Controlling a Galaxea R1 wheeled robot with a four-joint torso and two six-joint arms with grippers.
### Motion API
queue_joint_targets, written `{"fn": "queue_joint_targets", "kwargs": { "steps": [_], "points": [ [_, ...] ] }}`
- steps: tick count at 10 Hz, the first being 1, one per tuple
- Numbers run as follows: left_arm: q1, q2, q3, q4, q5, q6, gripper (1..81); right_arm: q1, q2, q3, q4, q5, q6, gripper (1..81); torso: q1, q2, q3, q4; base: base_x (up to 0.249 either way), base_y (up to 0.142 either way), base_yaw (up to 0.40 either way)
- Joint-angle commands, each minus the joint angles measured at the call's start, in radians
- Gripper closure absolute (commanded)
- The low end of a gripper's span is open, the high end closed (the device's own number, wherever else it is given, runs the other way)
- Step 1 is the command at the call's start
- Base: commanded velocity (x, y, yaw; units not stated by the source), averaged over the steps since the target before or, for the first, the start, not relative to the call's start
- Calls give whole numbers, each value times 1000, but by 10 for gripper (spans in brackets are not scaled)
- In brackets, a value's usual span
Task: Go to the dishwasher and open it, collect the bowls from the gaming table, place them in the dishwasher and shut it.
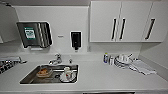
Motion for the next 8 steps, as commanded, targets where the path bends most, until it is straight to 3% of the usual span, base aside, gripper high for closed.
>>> {"fn": "queue_joint_targets", "kwargs": {
  "steps": [1,8],
  "points": [
    [-61,-30,12,-3,39,-1,10,66,-37,11,11,-49,3,10,63,-97,1,0,0,0,0],
    [-62,-28,11,-4,37,-1,10,133,8,11,9,-66,0,10,216,-343,-13,0,0,0,0]
  ]
}}
